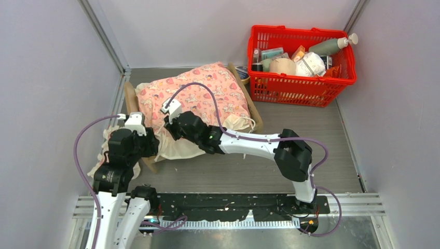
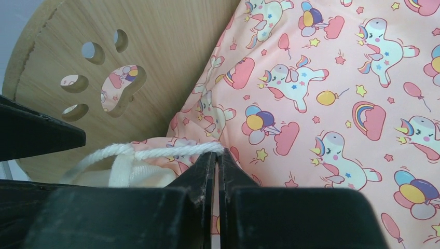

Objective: Set up the pet bed
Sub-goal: Cross the ropes on the bed frame.

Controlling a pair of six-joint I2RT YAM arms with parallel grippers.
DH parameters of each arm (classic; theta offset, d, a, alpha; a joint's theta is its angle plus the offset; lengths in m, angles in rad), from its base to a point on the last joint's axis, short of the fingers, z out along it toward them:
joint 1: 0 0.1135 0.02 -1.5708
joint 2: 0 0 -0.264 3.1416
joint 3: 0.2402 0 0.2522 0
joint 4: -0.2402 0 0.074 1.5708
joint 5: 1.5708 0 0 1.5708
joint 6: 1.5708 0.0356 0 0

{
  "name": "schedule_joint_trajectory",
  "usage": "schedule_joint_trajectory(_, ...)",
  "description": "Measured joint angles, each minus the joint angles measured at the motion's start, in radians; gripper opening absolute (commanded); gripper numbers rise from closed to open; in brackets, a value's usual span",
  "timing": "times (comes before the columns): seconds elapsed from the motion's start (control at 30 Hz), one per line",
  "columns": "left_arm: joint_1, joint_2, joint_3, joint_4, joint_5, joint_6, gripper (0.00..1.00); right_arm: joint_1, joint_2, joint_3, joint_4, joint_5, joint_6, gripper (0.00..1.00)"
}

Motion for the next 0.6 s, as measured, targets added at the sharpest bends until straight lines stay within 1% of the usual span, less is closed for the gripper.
schedule_joint_trajectory(0.13, 0.0, 0.0, -0.005, 0.003, 0.003, 0.0, 0.5, -0.002, 0.0, 0.0, 0.0, -0.003, 0.005, 0.05)
schedule_joint_trajectory(0.23, -0.001, -0.001, -0.006, 0.005, 0.002, -0.002, 0.57, -0.007, 0.0, -0.001, 0.0, -0.004, 0.015, 0.05)
schedule_joint_trajectory(0.3, -0.005, -0.002, -0.005, 0.005, 0.002, -0.006, 0.58, -0.012, 0.0, -0.002, 0.0, -0.003, 0.018, 0.05)
schedule_joint_trajectory(0.6, -0.005, 0.031, 0.045, -0.038, -0.042, -0.01, 0.49, -0.061, -0.001, -0.042, 0.001, 0.015, 0.027, 0.05)
